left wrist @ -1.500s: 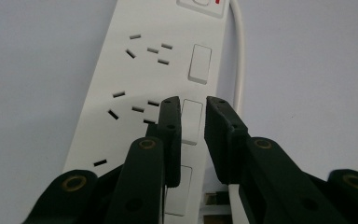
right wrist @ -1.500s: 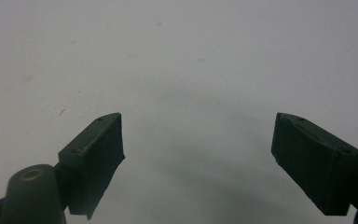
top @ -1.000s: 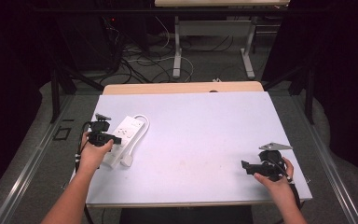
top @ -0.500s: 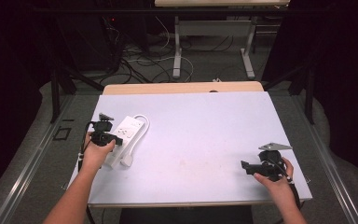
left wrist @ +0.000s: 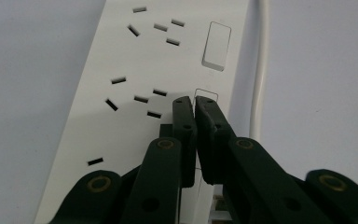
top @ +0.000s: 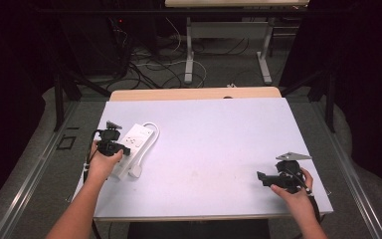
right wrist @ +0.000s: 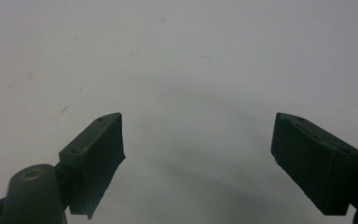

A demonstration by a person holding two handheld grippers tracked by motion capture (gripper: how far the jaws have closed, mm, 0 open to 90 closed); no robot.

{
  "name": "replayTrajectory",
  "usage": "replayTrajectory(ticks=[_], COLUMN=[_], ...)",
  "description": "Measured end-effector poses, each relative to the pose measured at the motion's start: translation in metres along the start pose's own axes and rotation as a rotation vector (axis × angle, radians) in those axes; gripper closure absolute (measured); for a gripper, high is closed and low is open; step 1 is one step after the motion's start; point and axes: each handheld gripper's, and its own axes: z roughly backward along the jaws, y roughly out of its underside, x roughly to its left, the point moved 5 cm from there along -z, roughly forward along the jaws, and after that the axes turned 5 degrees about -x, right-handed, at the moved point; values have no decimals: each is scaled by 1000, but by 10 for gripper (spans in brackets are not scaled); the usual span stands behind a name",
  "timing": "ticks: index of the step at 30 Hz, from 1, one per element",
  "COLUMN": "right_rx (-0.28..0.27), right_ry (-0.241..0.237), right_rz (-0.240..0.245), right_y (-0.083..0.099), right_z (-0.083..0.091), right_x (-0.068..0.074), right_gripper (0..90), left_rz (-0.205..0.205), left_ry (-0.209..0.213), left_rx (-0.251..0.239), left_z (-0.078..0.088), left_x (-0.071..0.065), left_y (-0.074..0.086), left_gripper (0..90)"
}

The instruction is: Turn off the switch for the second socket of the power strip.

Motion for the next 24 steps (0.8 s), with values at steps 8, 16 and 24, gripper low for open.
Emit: replayTrajectory(ticks=[8, 16, 24], right_rx=[0, -1, -1], right_ry=[0, 0, 1], right_rz=[1, 0, 4], right_y=[0, 0, 0], right_z=[0, 0, 0], right_x=[0, 0, -1], right_gripper=[165, 165, 165], left_rz=[-7, -17, -20], left_ry=[-4, -6, 8], left_rx=[-4, -1, 12], left_z=[0, 0, -1], left_x=[0, 0, 0], left_y=[0, 1, 4], left_gripper=[873, 873, 900])
